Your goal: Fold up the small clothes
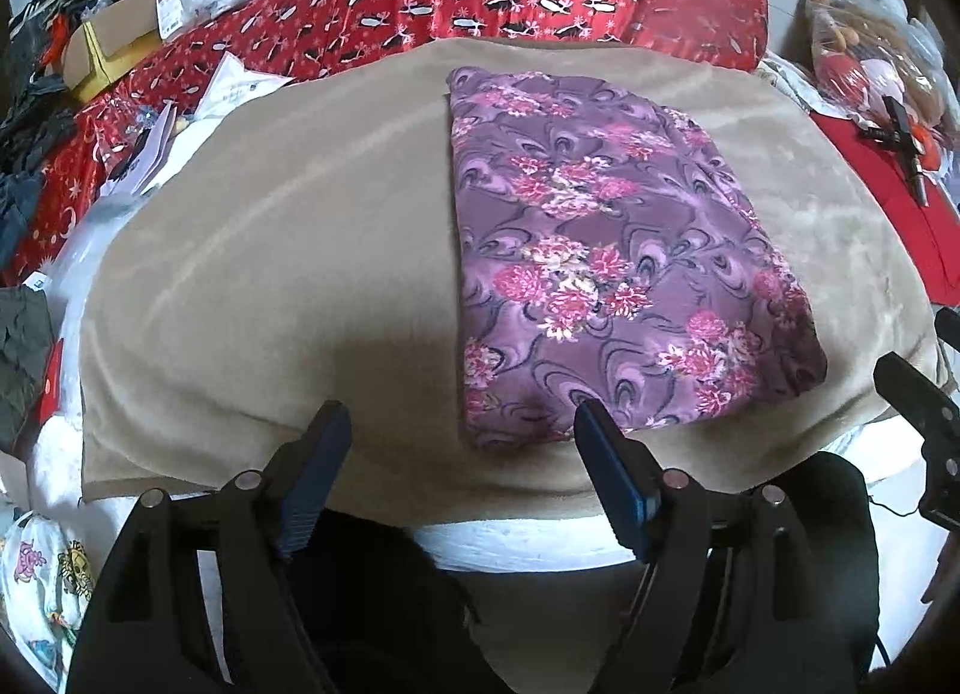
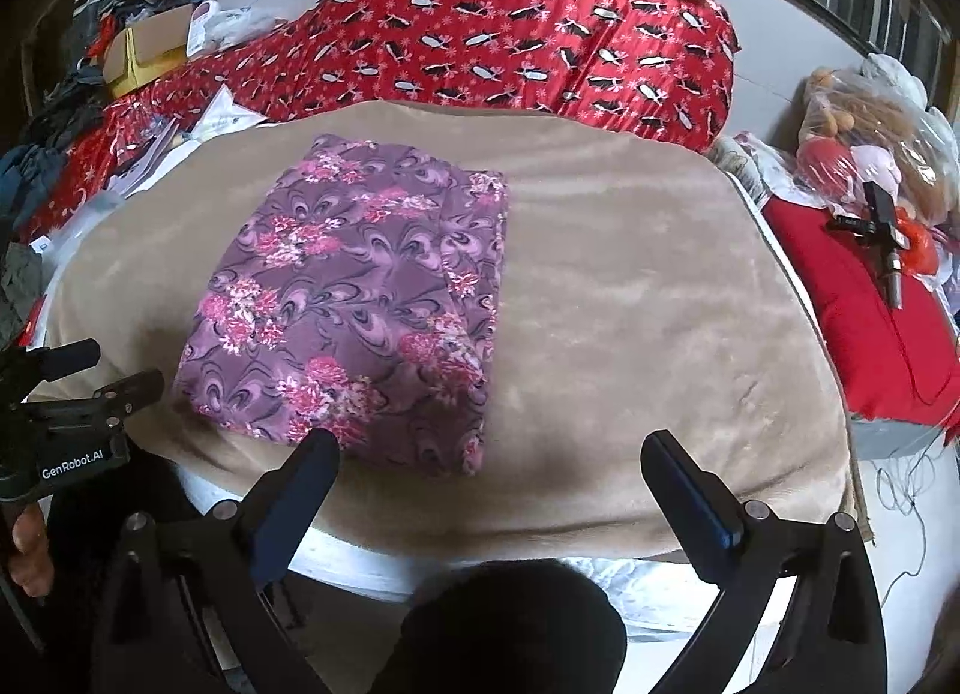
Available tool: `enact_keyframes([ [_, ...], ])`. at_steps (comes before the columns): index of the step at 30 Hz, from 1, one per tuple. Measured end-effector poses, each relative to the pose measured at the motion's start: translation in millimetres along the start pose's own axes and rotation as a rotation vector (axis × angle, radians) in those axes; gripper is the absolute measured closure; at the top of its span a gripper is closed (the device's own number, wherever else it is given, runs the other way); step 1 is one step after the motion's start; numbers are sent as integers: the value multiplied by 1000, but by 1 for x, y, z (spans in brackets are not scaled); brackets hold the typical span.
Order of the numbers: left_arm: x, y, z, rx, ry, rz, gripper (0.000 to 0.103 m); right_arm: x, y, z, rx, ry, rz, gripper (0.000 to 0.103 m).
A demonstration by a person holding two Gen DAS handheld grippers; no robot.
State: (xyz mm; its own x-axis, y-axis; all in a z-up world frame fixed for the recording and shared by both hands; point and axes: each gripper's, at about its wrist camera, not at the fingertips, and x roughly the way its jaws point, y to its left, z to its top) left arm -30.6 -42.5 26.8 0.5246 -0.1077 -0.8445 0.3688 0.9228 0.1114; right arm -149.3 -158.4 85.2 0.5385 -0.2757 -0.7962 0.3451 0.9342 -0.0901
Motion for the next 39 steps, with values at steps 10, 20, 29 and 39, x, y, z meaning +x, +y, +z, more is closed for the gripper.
enact_keyframes([
  [10, -4, -4, -1, 7, -17, 11, 25, -2, -6, -2, 15, -12, -9, 1],
  [20, -15, -11, 1, 21, -55, -5, 25, -3, -7, -1, 4, -24, -16, 1],
  [29, -27, -19, -1, 53, -97, -20, 25, -7, -8, -3, 16, -35, -15, 1],
  [39, -31, -24, -3, 53, -91, -37, 25, -16, -13, -6, 20, -59, -33, 1],
])
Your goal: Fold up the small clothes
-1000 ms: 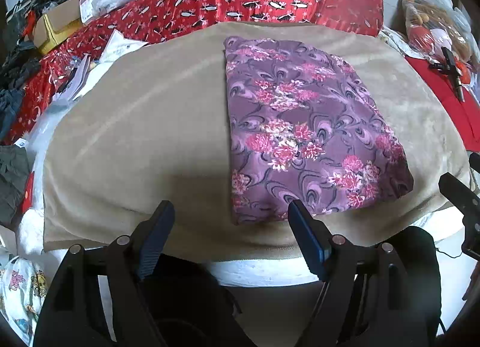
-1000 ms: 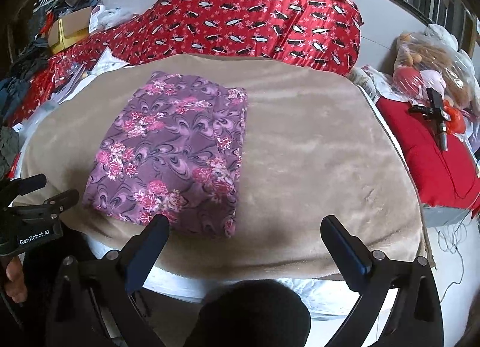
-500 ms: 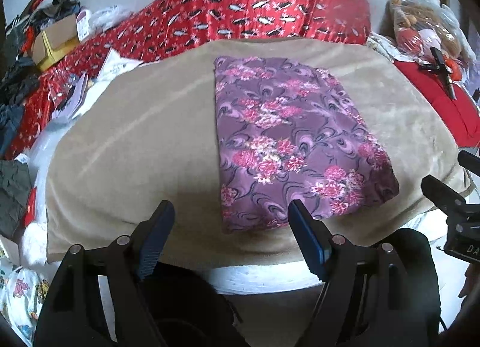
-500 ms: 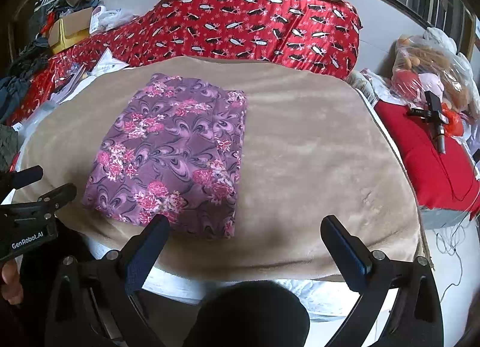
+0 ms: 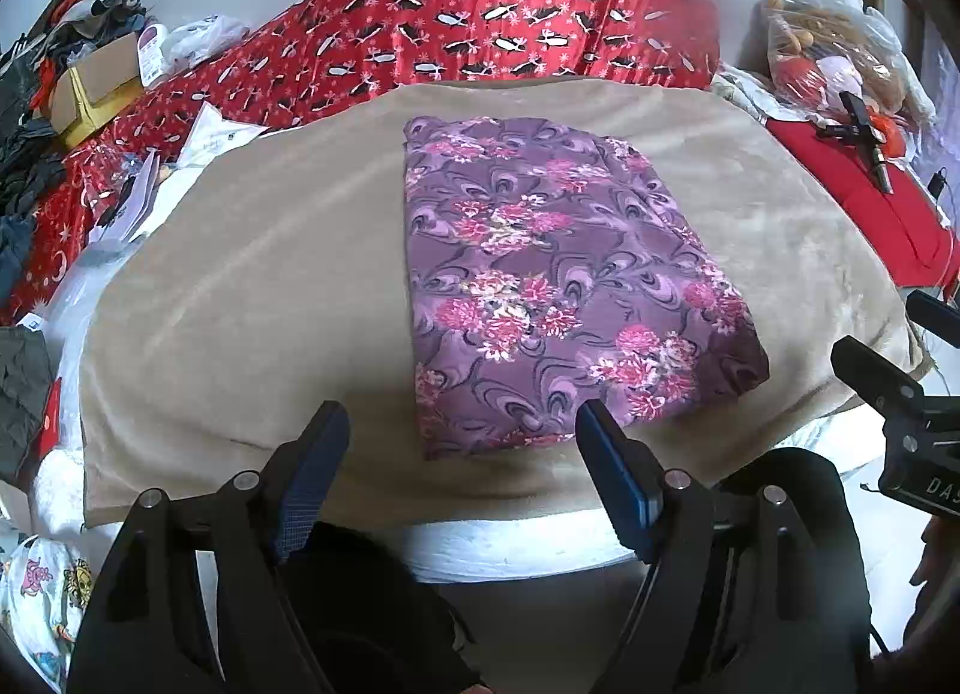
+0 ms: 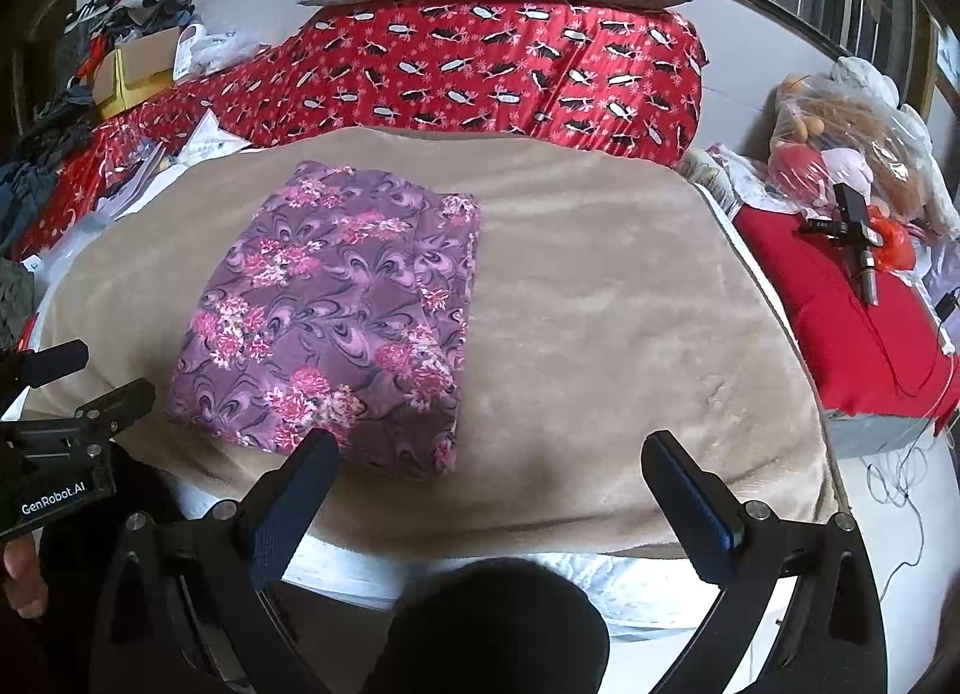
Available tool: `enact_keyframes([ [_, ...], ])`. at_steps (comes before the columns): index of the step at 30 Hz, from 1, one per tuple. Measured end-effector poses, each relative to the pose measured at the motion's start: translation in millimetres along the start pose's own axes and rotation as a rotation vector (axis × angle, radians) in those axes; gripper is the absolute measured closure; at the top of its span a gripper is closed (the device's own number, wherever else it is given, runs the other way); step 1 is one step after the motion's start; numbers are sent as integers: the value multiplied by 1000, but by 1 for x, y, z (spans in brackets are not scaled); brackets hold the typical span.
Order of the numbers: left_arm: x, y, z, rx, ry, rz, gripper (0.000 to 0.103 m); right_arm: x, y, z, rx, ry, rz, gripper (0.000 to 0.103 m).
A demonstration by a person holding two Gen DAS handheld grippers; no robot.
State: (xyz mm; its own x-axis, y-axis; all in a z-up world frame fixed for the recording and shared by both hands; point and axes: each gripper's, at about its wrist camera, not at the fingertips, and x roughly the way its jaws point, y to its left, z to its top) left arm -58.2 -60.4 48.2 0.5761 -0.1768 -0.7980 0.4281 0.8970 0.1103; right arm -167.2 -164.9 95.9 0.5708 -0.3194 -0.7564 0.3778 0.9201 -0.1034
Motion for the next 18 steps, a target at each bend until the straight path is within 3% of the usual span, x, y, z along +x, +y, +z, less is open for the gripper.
enact_keyframes([
  [18, -11, -4, -1, -4, -3, -29, 25, -9, 0, -1, 0, -15, 1, 1],
])
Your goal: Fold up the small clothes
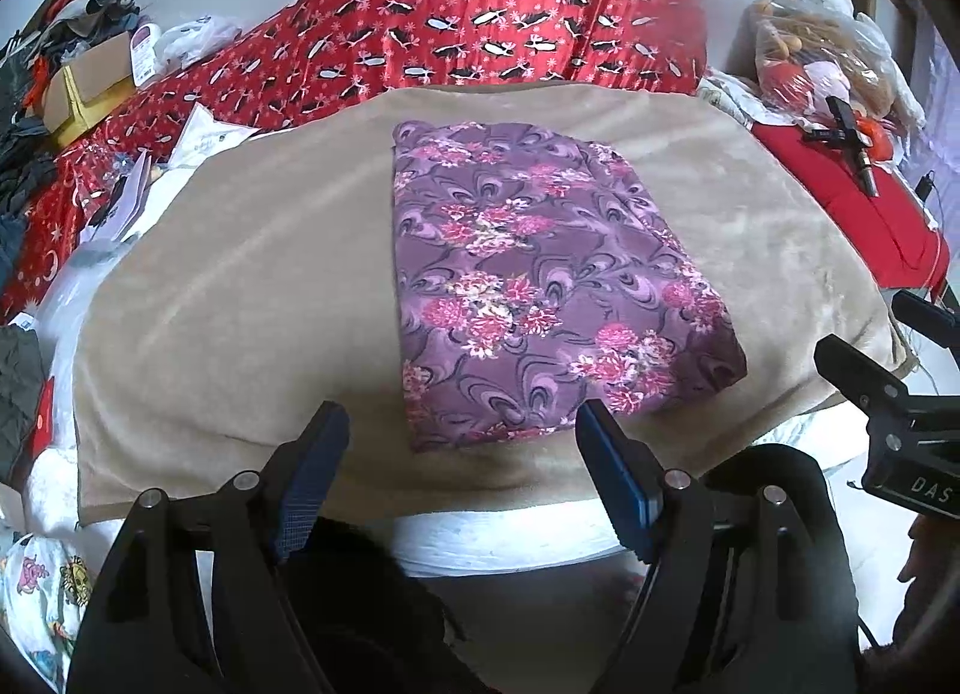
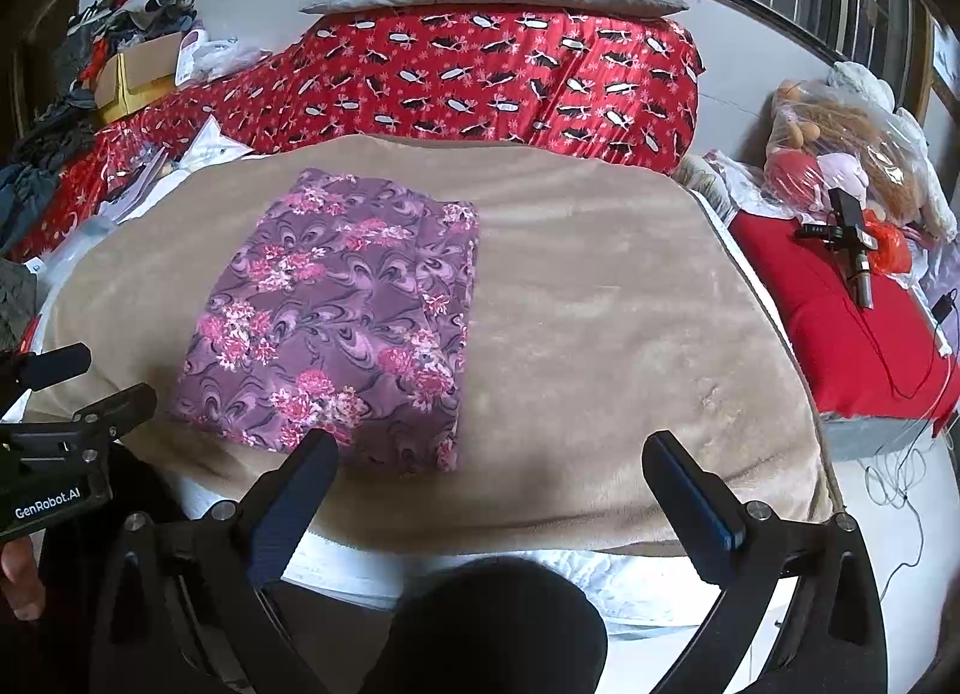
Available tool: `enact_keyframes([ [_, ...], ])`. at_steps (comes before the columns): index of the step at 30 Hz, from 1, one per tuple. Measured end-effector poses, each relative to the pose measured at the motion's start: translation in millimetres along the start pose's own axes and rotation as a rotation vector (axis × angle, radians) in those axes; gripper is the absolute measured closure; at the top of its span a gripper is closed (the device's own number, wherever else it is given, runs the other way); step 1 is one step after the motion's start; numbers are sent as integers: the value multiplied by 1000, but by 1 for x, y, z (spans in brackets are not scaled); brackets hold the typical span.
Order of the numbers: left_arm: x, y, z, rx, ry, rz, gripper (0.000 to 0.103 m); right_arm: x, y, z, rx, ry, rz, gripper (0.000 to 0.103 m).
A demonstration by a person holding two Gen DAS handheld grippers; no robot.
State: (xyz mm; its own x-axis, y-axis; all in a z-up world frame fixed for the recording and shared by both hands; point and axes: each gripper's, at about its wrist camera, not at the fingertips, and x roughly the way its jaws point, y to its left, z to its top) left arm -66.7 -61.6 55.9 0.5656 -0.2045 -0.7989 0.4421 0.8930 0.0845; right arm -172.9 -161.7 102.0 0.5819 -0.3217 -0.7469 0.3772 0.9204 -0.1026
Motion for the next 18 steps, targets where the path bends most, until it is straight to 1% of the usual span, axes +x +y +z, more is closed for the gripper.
enact_keyframes([
  [18, -15, -14, 0, 30, -16, -14, 25, -7, -5, 0, 14, -23, 10, 1],
])
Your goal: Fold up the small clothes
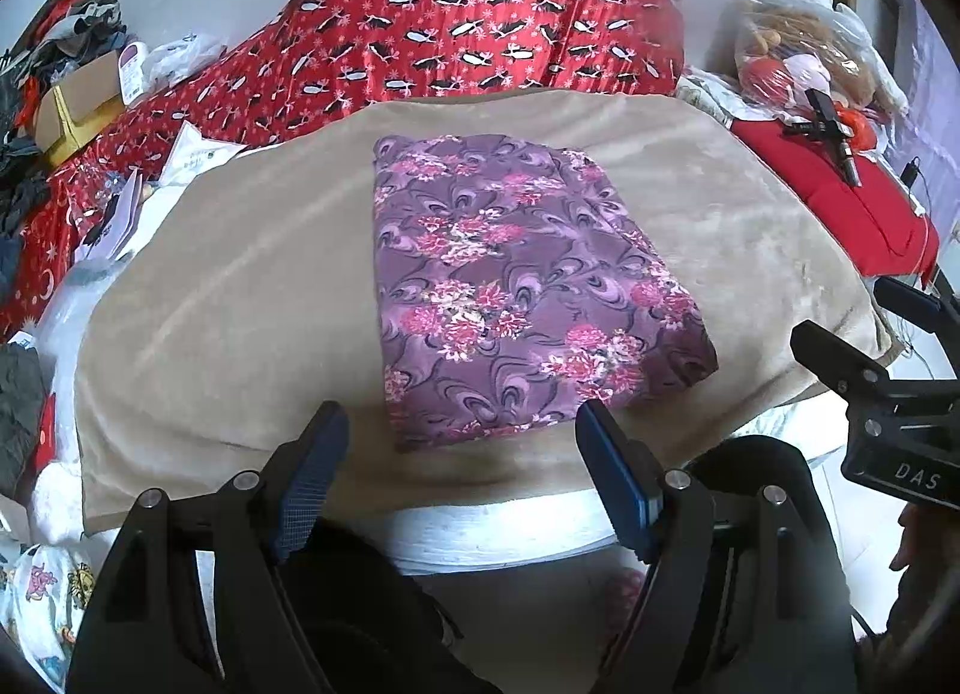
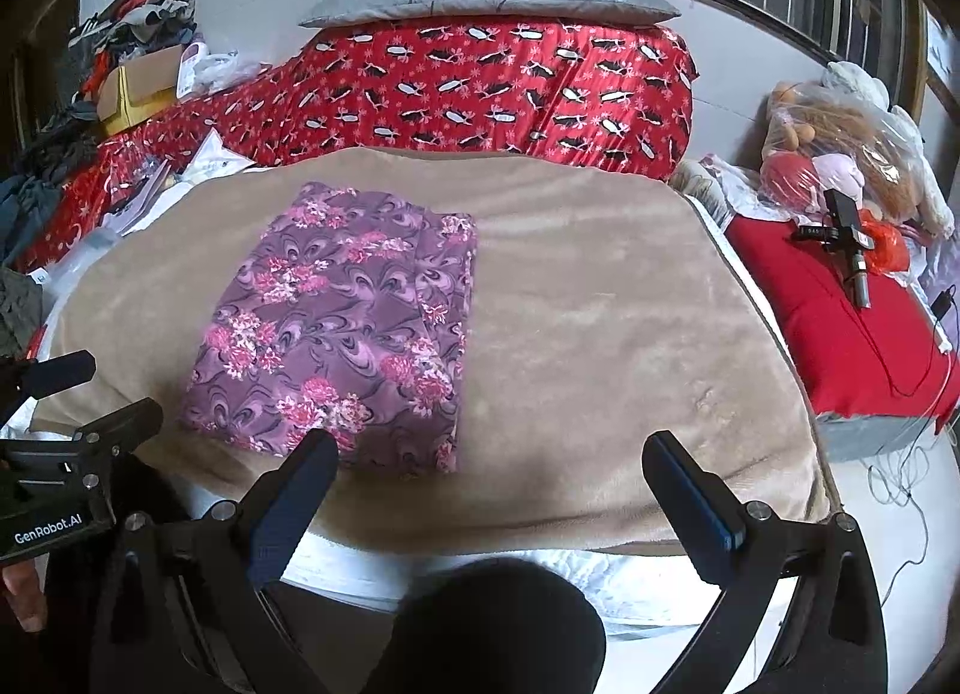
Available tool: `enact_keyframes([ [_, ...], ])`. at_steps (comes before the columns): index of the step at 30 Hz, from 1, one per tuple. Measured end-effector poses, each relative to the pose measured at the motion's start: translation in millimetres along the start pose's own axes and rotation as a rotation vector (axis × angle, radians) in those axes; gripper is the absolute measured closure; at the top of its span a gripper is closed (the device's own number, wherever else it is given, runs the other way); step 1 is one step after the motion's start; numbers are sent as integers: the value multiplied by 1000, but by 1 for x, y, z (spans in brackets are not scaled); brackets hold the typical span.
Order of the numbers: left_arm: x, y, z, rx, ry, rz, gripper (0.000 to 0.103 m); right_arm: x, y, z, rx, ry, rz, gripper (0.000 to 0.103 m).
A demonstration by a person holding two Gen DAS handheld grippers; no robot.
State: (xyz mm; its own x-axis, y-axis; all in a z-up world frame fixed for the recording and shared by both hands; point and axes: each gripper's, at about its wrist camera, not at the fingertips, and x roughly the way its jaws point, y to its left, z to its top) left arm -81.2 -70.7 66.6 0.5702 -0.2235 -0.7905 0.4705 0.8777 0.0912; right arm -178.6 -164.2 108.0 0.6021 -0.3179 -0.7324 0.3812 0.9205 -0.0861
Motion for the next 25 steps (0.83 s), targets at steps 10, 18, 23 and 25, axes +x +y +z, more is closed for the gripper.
enact_keyframes([
  [10, -4, -7, 0, 9, 3, -17, 25, -3, 0, 0, -3, -6, 1, 1],
  [18, -10, -14, 0, 5, 0, -39, 25, -7, 2, -2, 2, -12, -2, 1],
  [23, -10, -15, 0, 12, 9, -26, 24, -9, 1, -3, 10, -16, -6, 1],
  [25, -10, -15, 1, 14, 12, -20, 24, -10, 0, -4, 11, -18, -6, 1],
])
